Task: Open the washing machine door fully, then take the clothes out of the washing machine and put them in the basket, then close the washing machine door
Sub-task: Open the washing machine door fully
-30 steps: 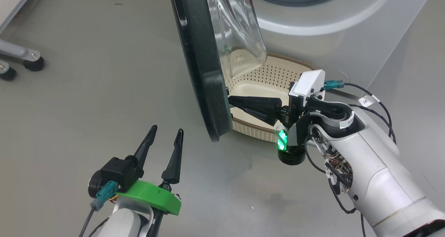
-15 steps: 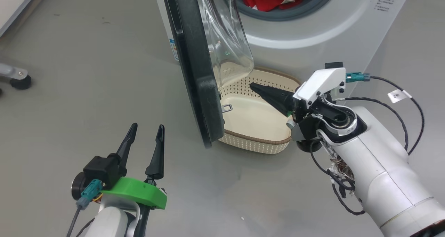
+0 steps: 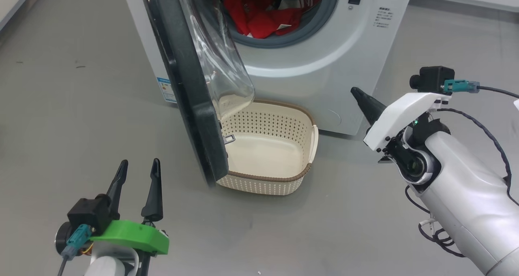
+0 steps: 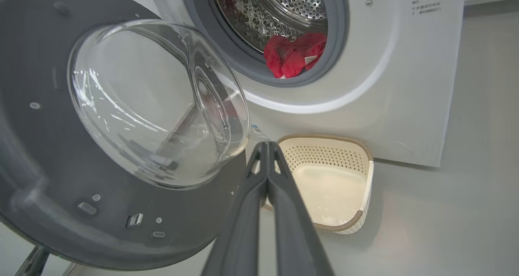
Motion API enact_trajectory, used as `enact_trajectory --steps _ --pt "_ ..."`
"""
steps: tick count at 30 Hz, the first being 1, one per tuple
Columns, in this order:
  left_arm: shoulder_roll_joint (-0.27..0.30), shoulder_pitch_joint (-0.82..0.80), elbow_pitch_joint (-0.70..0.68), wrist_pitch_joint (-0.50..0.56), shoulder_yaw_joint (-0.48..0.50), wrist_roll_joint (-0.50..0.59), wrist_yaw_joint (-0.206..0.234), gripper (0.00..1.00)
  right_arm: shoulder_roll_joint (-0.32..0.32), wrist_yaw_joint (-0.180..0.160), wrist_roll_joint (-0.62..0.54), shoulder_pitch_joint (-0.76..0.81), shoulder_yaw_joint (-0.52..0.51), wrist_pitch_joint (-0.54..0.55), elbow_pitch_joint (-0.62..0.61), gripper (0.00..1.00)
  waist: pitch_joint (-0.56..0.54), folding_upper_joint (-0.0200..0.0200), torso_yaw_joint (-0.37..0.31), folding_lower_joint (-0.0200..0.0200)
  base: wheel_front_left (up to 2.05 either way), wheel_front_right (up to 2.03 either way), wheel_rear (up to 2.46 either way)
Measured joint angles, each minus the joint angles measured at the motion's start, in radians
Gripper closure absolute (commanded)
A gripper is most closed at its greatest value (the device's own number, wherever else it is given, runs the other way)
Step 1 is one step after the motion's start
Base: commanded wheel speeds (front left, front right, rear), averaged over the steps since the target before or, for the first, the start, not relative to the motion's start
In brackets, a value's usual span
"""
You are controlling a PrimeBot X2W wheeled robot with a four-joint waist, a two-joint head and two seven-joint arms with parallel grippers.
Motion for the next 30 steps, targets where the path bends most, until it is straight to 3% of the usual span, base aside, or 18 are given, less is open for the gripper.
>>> enact_trajectory --steps 8,14,22,27,30 --pt "0.001 0.015 -0.008 0.000 0.035 0.000 0.000 0.00 -0.035 -0.005 -0.169 0.049 0.032 -0.221 -0.041 1.00 -0.029 0.0000 -0.074 0.0000 0.00 0.00 0.00" --pt "0.002 0.025 -0.016 0.000 0.063 0.000 0.000 0.00 -0.046 -0.058 -0.232 0.136 0.034 -0.361 -0.045 1.00 -0.045 0.0000 -0.111 0.0000 0.00 0.00 0.00" --pt "0.001 0.037 -0.023 0.000 0.076 0.011 -0.007 0.00 -0.051 -0.123 -0.310 0.236 0.009 -0.357 -0.082 1.00 -0.052 0.0000 -0.139 0.0000 0.00 0.00 0.00" --pt "0.001 0.041 -0.026 0.000 0.088 0.011 -0.007 0.00 -0.047 -0.175 -0.356 0.295 -0.084 -0.350 -0.139 1.00 -0.054 0.0000 -0.146 0.0000 0.00 0.00 0.00" --pt "0.000 0.041 -0.030 0.000 0.093 0.019 -0.012 0.00 -0.042 -0.188 -0.391 0.322 -0.142 -0.348 -0.182 1.00 -0.053 0.0000 -0.149 0.0000 0.00 0.00 0.00"
